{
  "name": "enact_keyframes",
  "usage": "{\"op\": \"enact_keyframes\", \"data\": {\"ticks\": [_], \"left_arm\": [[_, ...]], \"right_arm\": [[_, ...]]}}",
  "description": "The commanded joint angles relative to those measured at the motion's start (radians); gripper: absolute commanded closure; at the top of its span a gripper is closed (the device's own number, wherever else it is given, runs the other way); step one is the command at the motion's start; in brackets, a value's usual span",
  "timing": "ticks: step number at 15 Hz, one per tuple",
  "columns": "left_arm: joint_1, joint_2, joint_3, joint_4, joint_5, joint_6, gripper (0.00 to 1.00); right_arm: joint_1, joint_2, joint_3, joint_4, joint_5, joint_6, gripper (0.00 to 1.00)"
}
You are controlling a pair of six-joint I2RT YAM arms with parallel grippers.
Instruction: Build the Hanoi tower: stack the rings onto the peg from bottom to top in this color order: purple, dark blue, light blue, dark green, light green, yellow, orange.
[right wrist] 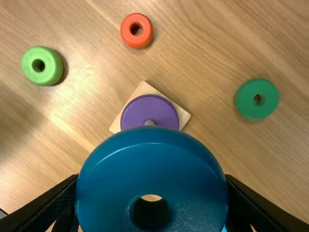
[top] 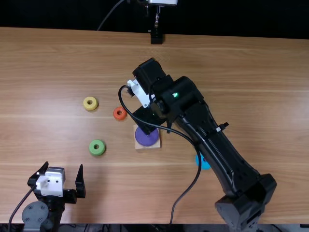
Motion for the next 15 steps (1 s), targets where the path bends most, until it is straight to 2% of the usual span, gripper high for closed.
{"op": "enact_keyframes", "data": {"ticks": [1, 4, 5, 6, 8, 10, 14, 15], "left_arm": [[-0.008, -0.012, -0.112, -0.077, 0.005, -0.006, 0.00], [-0.008, -0.012, -0.112, -0.077, 0.005, -0.006, 0.00], [-0.008, -0.012, -0.112, -0.077, 0.007, -0.006, 0.00], [-0.008, -0.012, -0.112, -0.077, 0.005, -0.006, 0.00], [-0.008, -0.012, -0.112, -0.077, 0.007, -0.006, 0.00], [-0.008, -0.012, -0.112, -0.077, 0.005, -0.006, 0.00], [-0.008, -0.012, -0.112, -0.077, 0.005, -0.006, 0.00], [-0.008, -0.012, -0.112, -0.077, 0.005, -0.006, 0.00]], "right_arm": [[-0.007, 0.005, 0.030, 0.000, -0.007, -0.007, 1.00], [-0.005, 0.005, 0.025, 0.000, -0.007, -0.005, 1.00], [-0.004, 0.005, 0.027, 0.000, -0.007, -0.002, 0.95], [-0.004, 0.005, 0.028, -0.002, -0.003, 0.002, 0.63], [-0.002, 0.005, 0.022, -0.004, 0.001, 0.004, 0.20], [-0.002, 0.008, 0.017, 0.005, 0.002, 0.004, 0.06], [-0.001, 0.011, 0.027, 0.011, 0.001, 0.006, 0.05], [-0.001, 0.011, 0.027, 0.012, 0.001, 0.006, 0.02]]}}
